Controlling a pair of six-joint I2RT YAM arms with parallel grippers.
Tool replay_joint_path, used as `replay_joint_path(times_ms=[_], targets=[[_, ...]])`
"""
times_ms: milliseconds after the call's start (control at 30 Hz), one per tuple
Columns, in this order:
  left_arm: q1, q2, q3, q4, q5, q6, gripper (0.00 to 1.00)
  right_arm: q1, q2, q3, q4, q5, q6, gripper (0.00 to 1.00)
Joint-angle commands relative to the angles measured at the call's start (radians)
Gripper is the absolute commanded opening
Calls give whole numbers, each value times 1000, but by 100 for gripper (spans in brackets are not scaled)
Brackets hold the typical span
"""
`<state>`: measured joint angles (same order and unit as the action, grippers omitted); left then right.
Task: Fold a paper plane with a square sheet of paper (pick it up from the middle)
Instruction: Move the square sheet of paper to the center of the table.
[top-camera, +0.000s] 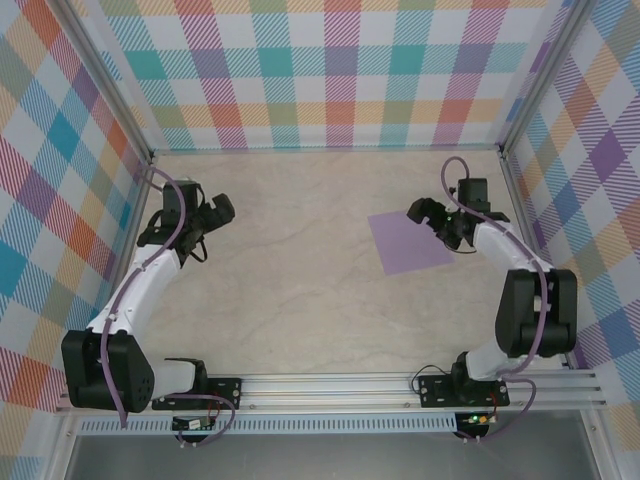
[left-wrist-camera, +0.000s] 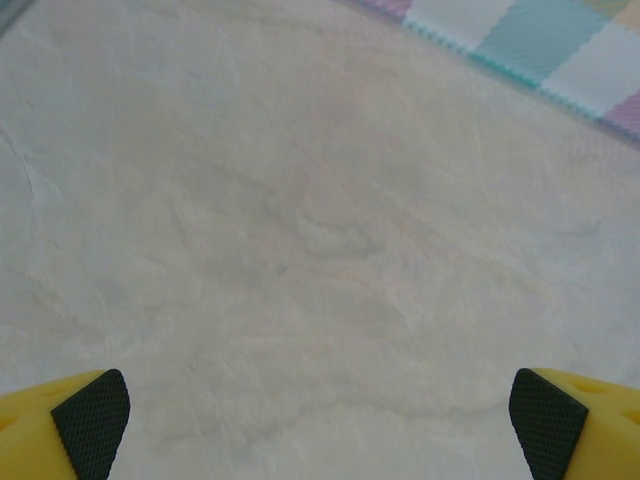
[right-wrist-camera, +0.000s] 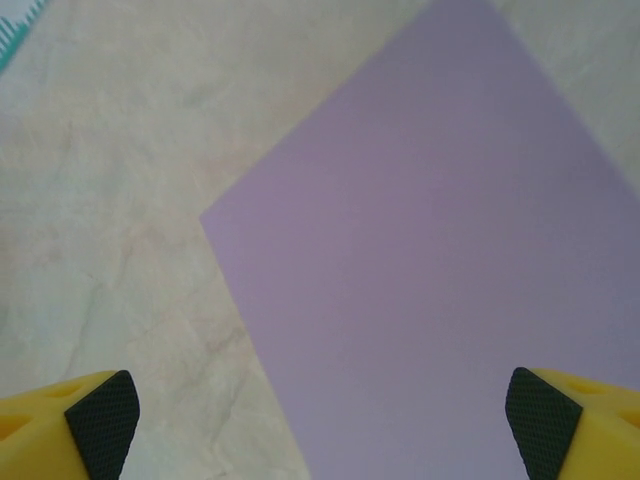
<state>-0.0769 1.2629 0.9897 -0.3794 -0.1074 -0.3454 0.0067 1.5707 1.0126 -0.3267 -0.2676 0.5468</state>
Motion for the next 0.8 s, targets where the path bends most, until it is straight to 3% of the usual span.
replay_joint_path(times_ms=[0,467,767], targets=[[-4,-13,-25,-111,68,-6,100,15,72,61,-56,-133,105,96],[-4,-8,-48,-85,123,17,100,129,409,379,-235,-90,63,93],[-5,11,-44,-102,120,10,100,156,379,230,-283,-5,125,93]])
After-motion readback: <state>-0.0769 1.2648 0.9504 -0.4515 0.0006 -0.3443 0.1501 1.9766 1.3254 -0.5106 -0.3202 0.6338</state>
